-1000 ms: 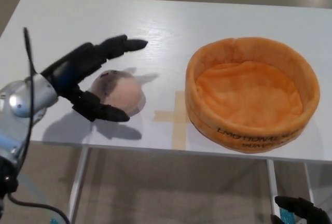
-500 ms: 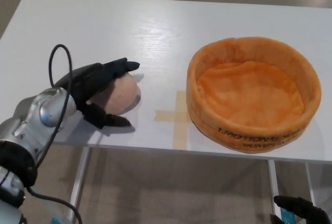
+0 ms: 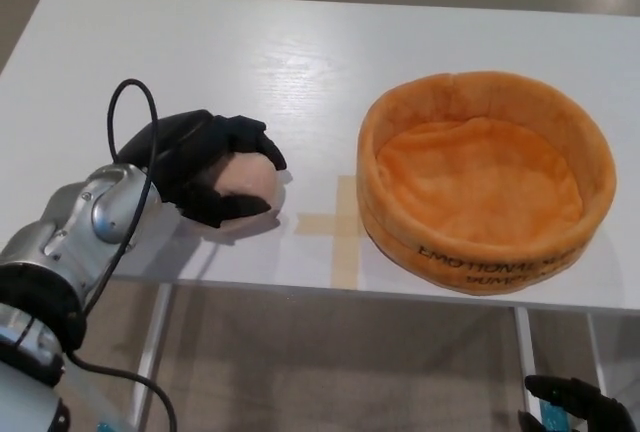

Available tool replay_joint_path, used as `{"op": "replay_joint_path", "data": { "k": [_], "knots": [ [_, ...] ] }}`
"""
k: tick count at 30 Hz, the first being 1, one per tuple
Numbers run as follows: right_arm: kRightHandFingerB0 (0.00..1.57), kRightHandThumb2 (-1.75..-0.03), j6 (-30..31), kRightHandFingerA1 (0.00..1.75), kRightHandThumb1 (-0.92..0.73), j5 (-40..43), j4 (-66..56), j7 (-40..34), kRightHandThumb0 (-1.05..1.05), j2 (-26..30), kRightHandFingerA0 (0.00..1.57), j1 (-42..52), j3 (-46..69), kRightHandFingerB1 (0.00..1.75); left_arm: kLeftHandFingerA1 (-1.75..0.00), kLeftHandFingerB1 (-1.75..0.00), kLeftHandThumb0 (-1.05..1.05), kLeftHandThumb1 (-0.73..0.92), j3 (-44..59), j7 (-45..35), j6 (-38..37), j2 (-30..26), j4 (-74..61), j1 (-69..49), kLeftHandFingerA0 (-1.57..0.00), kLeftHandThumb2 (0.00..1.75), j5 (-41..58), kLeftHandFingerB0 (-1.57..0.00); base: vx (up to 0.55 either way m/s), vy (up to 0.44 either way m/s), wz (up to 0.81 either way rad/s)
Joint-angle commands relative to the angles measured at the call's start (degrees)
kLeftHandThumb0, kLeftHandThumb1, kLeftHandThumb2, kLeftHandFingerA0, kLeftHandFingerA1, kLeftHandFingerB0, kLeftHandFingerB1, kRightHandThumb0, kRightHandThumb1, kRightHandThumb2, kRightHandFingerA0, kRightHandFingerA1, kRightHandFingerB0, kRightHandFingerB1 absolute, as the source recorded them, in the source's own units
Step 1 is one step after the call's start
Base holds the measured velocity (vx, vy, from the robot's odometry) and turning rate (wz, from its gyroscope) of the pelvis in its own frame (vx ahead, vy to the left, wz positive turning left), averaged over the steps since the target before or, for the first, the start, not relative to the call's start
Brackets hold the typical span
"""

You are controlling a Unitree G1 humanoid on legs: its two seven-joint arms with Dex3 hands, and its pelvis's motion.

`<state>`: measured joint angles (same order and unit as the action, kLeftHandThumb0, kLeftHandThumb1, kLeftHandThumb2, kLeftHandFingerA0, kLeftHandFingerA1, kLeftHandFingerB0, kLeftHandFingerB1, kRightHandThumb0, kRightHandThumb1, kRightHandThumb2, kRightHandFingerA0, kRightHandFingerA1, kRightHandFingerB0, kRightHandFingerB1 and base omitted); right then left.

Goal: Use the left hand to pick up the pink round toy on the left and place it inside the orange plate on the desk.

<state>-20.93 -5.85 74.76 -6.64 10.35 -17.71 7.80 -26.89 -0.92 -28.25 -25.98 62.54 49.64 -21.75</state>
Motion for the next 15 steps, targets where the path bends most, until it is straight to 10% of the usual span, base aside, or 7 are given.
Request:
{"op": "replay_joint_path", "data": {
  "k": [1, 15],
  "knots": [
    [0.58, -0.57, 0.8, 0.7, -0.61, 0.2, 0.5, 0.1, -0.3, -0.2, 0.68, 0.1, 0.0, 0.53, -1.56, -0.88, -0.21, 0.81, 2.3, 3.2, -3.4, 0.1, 0.7, -1.3, -0.77, 0.69, -1.2, -0.81, 0.0, 0.0, 0.0],
    [0.6, -0.57, 1.0, 0.7, -0.6, -0.1, 0.6, 0.0, -0.31, 0.0, 0.7, -0.1, -0.5, 0.52, -1.57, -0.92, -0.26, 0.79, 9.5, 4.2, -9.1, 2.1, -5.8, 3.8, -0.78, 0.7, -0.1, -0.81, 0.0, 0.0, 0.0]
  ]
}}
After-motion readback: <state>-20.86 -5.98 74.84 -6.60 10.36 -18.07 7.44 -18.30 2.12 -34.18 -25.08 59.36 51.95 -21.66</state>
